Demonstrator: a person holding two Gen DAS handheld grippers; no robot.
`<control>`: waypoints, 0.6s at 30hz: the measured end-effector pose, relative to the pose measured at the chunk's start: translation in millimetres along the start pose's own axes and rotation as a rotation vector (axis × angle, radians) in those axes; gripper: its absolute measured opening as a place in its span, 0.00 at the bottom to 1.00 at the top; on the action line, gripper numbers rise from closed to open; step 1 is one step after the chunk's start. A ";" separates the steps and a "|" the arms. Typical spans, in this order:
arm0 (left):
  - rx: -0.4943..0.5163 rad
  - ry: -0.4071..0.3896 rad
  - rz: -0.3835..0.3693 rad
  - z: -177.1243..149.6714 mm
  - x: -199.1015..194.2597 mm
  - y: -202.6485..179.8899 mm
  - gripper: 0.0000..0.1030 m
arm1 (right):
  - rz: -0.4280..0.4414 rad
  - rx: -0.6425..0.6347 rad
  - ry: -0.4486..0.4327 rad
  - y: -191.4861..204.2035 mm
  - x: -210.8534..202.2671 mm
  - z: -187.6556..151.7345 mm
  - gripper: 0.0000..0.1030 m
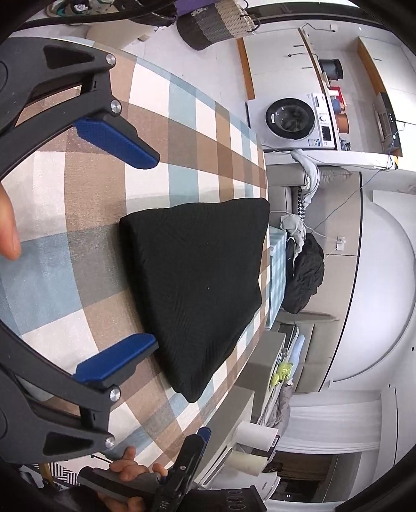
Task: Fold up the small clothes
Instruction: 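Open both tools and pull them back from the folded sweater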
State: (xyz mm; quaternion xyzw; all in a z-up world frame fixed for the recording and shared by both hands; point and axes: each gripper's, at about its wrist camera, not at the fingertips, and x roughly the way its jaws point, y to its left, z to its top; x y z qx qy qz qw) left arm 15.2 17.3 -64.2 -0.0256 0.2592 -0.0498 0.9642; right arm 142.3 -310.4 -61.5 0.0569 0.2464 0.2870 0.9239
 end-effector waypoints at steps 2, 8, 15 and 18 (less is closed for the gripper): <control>0.001 0.000 0.003 -0.5 0.1 0.3 0.99 | 0.001 -0.013 0.007 1.6 2.0 -1.0 1.00; -0.005 0.004 0.002 -1.0 1.2 1.1 0.99 | 0.002 -0.056 0.018 8.8 4.2 -4.6 1.00; -0.012 0.006 -0.001 -2.6 2.2 4.0 0.99 | 0.002 -0.054 0.018 8.2 4.4 -4.9 1.00; -0.011 0.005 0.001 -2.5 2.2 3.9 0.99 | 0.005 -0.044 0.017 7.3 4.1 -5.2 1.00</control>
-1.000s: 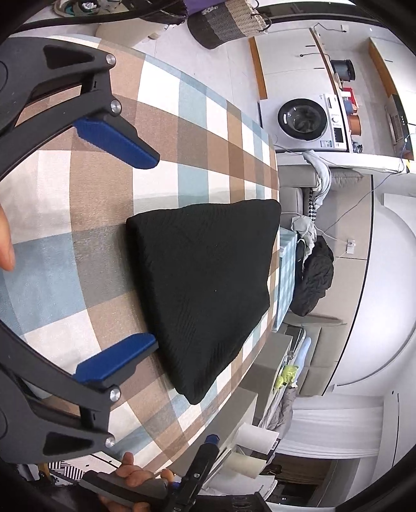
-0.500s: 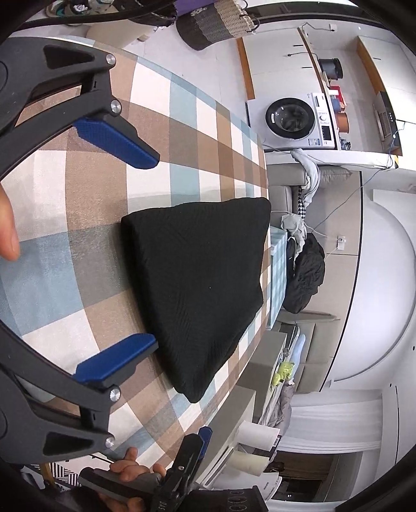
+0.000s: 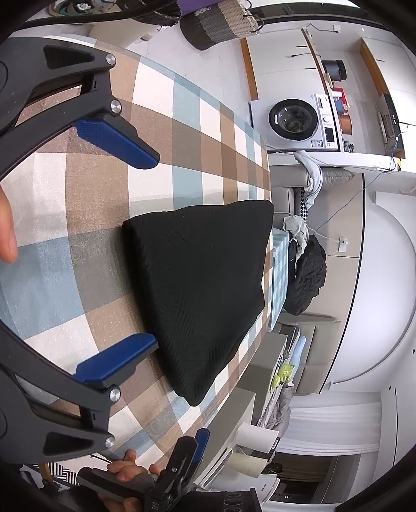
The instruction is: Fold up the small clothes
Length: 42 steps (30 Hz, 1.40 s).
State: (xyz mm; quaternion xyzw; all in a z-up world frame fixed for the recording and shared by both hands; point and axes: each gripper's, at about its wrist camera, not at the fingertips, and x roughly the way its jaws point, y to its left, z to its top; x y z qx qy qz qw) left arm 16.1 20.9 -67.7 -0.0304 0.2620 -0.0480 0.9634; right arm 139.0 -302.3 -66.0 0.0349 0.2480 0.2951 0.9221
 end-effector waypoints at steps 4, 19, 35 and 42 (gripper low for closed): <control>0.000 0.001 -0.001 -0.2 -0.1 0.3 0.99 | 0.000 0.005 -0.001 -1.5 -0.3 0.2 1.00; 0.000 0.008 -0.003 -2.1 2.2 4.2 0.99 | 0.008 -0.001 0.010 -1.1 1.2 -0.7 1.00; 0.001 0.009 -0.003 -2.4 2.6 5.0 0.99 | 0.008 -0.006 0.016 -1.1 4.1 -1.4 1.00; 0.001 0.010 -0.003 -2.7 2.5 5.2 0.99 | 0.008 -0.007 0.016 -1.0 4.1 -1.3 1.00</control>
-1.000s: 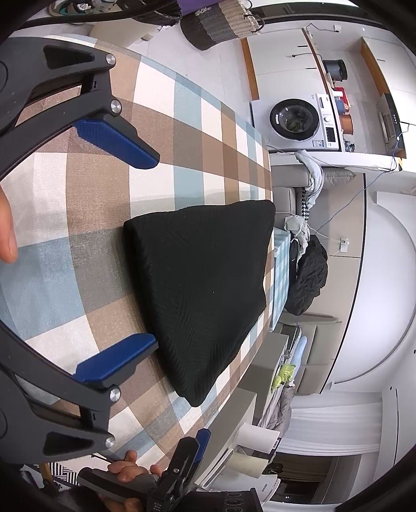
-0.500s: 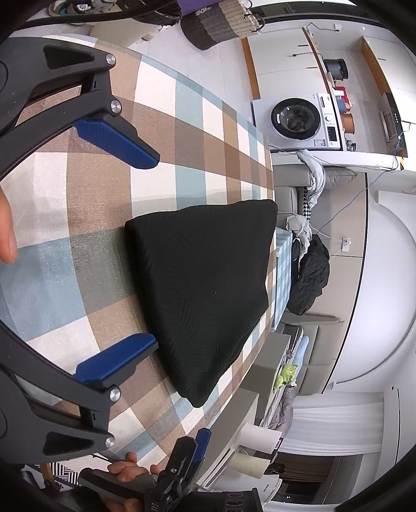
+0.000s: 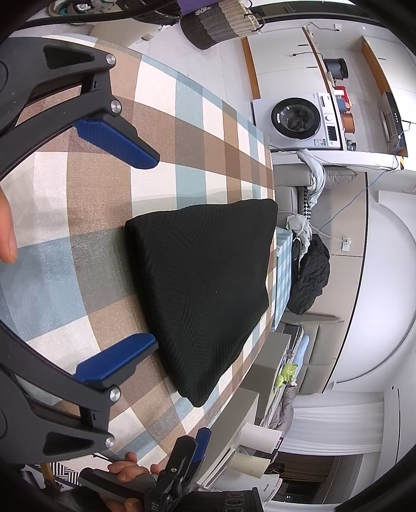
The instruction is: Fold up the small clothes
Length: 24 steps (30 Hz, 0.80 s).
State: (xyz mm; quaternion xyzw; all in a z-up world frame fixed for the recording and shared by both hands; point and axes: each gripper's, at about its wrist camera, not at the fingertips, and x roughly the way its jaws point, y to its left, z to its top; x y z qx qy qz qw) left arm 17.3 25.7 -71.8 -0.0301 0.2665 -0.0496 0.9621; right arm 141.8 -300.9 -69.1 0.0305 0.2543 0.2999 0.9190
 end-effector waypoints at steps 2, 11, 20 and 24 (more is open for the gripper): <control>0.000 0.000 0.000 1.0 -0.1 -0.8 0.99 | -0.001 0.000 0.000 0.1 -0.1 0.1 1.00; 0.001 0.000 0.000 0.6 -0.2 -0.4 0.99 | 0.000 0.000 0.000 0.2 0.1 0.0 1.00; 0.000 0.001 0.000 0.9 -0.2 -0.5 0.99 | 0.001 0.000 0.001 0.3 -0.1 0.3 1.00; 0.001 0.001 0.000 0.7 -0.2 -0.5 0.99 | -0.003 0.005 0.001 0.2 0.7 -0.4 1.00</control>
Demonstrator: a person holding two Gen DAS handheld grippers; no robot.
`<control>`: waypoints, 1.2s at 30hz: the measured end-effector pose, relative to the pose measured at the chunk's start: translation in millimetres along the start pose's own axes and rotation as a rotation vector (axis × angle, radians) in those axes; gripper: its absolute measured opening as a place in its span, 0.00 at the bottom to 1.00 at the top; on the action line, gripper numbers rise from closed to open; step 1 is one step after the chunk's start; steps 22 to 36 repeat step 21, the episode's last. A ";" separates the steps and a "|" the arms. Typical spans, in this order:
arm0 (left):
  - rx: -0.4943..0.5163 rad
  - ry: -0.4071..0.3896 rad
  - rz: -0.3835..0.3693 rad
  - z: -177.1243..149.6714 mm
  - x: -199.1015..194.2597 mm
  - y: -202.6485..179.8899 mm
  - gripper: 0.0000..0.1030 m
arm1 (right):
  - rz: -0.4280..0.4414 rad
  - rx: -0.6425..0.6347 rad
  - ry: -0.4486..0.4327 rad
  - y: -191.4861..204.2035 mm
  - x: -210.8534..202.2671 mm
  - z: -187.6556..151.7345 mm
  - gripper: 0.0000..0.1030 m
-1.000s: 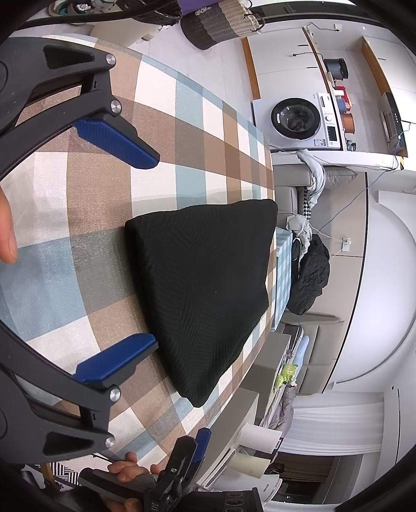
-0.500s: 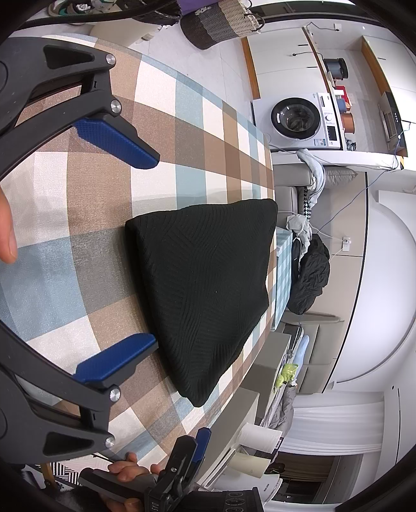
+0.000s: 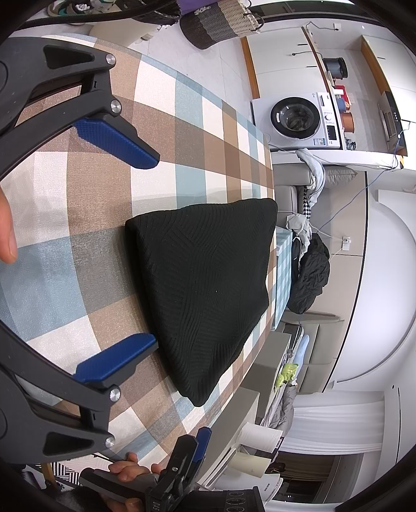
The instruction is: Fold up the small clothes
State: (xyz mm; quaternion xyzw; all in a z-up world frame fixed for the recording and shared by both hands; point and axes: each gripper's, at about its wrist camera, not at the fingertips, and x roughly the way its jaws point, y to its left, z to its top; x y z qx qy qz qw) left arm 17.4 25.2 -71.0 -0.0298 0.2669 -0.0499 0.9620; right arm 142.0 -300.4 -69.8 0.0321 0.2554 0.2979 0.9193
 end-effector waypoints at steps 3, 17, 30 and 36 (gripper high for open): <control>0.000 0.000 0.001 1.0 -0.2 -0.8 0.99 | 0.000 0.000 0.001 -0.6 0.4 -1.2 1.00; 0.004 -0.003 0.001 -0.8 2.3 0.9 0.99 | 0.004 0.004 0.002 -2.3 0.2 -2.4 1.00; 0.005 -0.001 -0.003 -1.5 3.5 1.2 0.99 | 0.004 0.004 0.003 -1.6 0.2 -3.1 1.00; 0.005 -0.001 -0.003 -1.5 3.5 1.2 0.99 | 0.004 0.004 0.003 -1.6 0.2 -3.1 1.00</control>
